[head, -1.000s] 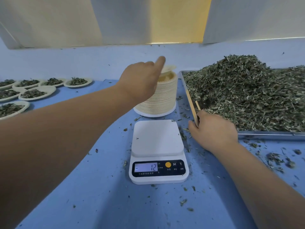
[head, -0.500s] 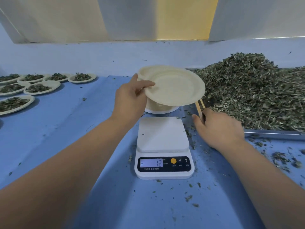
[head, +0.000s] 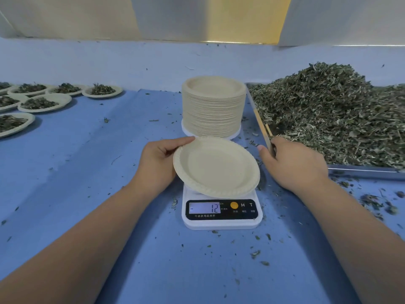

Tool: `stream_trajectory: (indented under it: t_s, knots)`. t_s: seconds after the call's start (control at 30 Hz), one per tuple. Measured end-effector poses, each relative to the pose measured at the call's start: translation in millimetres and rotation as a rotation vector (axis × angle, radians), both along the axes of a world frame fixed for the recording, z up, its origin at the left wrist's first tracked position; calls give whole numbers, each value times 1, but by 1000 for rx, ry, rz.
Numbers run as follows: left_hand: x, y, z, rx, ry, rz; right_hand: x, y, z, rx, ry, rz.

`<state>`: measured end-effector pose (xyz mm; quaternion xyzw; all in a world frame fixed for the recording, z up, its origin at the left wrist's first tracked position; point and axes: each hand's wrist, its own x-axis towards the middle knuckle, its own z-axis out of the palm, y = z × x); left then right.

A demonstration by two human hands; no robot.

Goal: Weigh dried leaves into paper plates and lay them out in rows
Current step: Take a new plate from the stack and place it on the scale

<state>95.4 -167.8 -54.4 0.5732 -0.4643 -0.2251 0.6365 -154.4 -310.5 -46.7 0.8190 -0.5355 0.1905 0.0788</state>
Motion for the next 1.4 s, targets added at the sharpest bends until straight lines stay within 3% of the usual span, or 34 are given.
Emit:
stream_trajectory:
  t_s: [0.13, 0.27, 0.5, 0.8, 0.87, 1.0, 1.3, 1.4]
  knots:
    - [7, -3, -4, 61, 20, -14, 1, -1, -1, -21, -6, -5]
    - [19, -6, -10, 168, 66, 117, 0, -1, -1, -22, -5, -8]
    - [11, 2, -2, 87, 338, 136, 0, -1, -1, -43, 3, 2]
    - [-11, 5, 1, 179, 84, 37, 1, 3, 0, -99, -72, 30]
    - [-12, 6, 3, 192, 84, 17, 3, 6, 1, -149, -27, -7]
    - [-11, 6, 1, 221, 72, -5, 5, 2, -1, -60, 59, -41]
    - [-10, 7, 2, 212, 89, 15, -4, -11, 18, 188, -174, 2]
    - [-9, 7, 2, 198, 107, 14, -5, -19, 26, 157, -244, 15]
